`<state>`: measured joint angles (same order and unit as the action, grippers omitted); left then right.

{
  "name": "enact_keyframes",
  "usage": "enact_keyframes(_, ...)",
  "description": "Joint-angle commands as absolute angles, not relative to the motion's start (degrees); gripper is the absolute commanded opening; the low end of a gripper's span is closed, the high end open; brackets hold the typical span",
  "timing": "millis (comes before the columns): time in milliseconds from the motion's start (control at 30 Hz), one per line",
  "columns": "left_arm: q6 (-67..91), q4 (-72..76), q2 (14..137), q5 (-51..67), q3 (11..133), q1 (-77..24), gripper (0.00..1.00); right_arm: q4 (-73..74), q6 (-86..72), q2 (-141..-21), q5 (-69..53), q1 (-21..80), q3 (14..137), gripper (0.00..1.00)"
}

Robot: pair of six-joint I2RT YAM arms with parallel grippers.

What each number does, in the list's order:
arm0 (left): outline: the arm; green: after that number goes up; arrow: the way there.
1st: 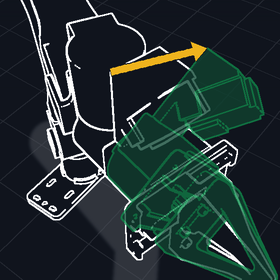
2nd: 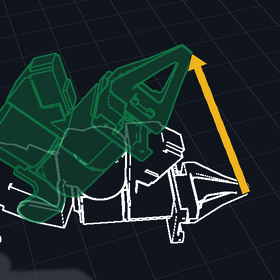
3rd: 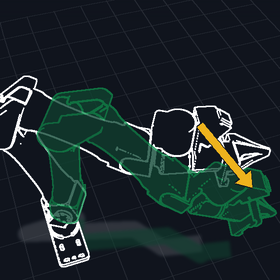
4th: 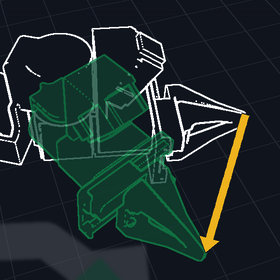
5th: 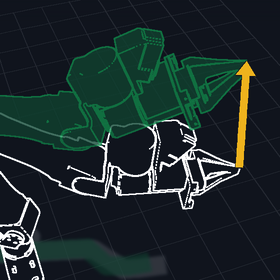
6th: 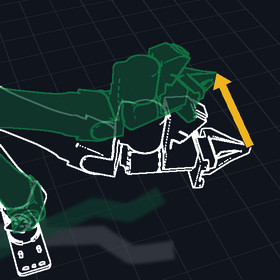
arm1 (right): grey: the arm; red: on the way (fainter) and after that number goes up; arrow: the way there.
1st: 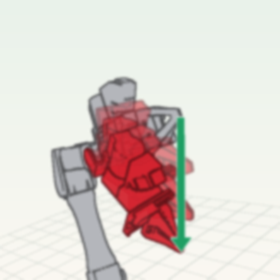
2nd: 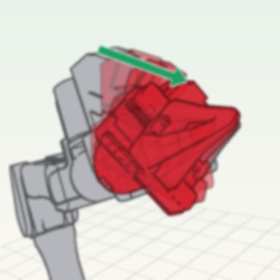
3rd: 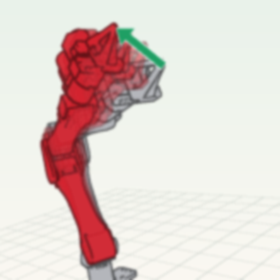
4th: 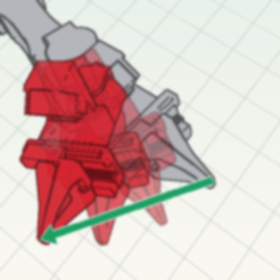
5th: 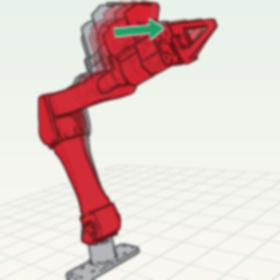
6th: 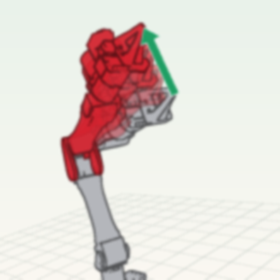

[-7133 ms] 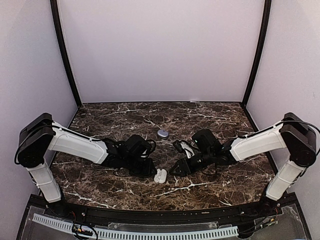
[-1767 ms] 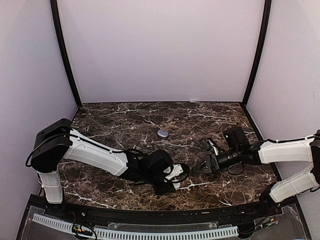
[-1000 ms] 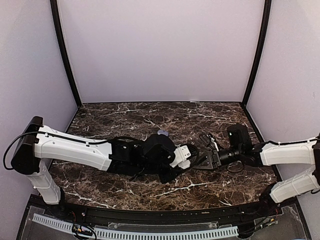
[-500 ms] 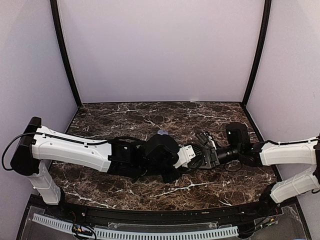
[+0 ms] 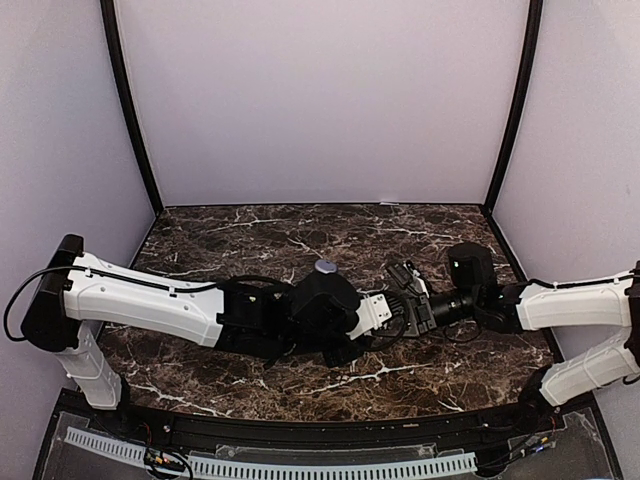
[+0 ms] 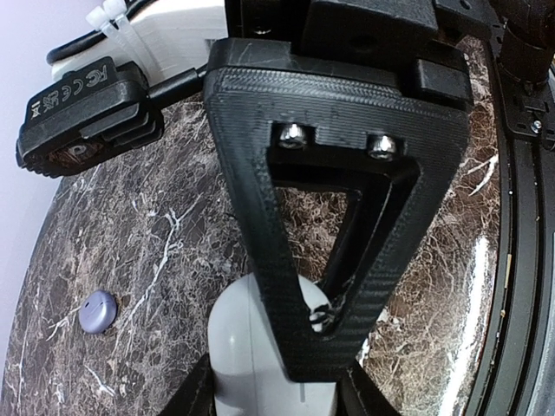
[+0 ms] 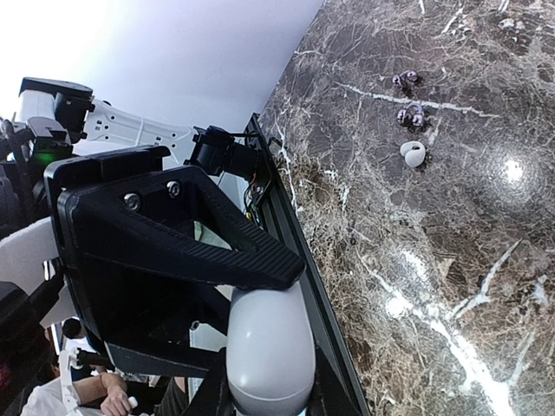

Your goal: Insert the wireless bluetooth earbuds into the charging case

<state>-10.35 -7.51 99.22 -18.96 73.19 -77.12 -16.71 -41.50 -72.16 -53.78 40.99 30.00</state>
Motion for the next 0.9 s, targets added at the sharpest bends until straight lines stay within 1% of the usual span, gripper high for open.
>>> enact_keyframes(0, -11.3, -7.6, 98.7, -20.2, 74.6, -77.7, 0.3, -18.9, -41.3, -72.7, -54.5, 41.4, 30.9, 0.14)
enact_keyframes(33, -11.3, -7.6, 98.7, -20.4, 74.6, -77.7, 0.32, -19.0, -41.1, -72.6, -54.6, 41.5, 30.9, 0.11)
enact_keyframes(100, -10.9, -7.7, 98.2, -20.9, 74.3, -77.8, 0.39, -18.7, -40.5, -72.3, -54.5, 41.4, 31.0, 0.04)
enact_keyframes(133, -10.7, -7.6, 97.9, -21.1, 73.9, -77.8, 0.44, -17.9, -39.7, -72.0, -54.2, 41.4, 31.3, 0.0)
enact_keyframes(233, -9.3, -7.1, 94.3, -20.1, 71.6, -77.7, 0.54, -15.0, -36.6, -70.7, -53.0, 41.4, 32.3, 0.0)
enact_keyframes(333, -7.8, -4.4, 88.6, -15.7, 68.5, -77.7, 0.71, -12.7, -33.0, -68.7, -51.1, 41.3, 32.9, 0.0)
enact_keyframes(367, -6.8, -4.2, 87.6, -14.8, 67.4, -77.7, 0.82, -12.3, -31.8, -68.1, -50.7, 41.3, 33.1, 0.0)
enact_keyframes(433, -4.8, -3.9, 85.2, -11.9, 66.5, -76.9, 0.88, -12.0, -29.3, -66.5, -50.4, 41.4, 33.2, 0.0)
enact_keyframes(500, -2.9, -4.4, 84.0, -8.2, 66.5, -76.0, 0.89, -11.5, -26.8, -64.4, -49.9, 41.4, 33.3, 0.0)
enact_keyframes(667, -0.7, -4.6, 83.0, -6.0, 66.9, -74.4, 0.89, -9.7, -22.4, -58.7, -49.1, 41.6, 33.6, 0.0)
enact_keyframes(867, 1.0, -3.4, 83.1, -4.2, 68.1, -72.5, 0.88, -8.0, -20.2, -55.9, -50.5, 42.4, 34.0, 0.0)
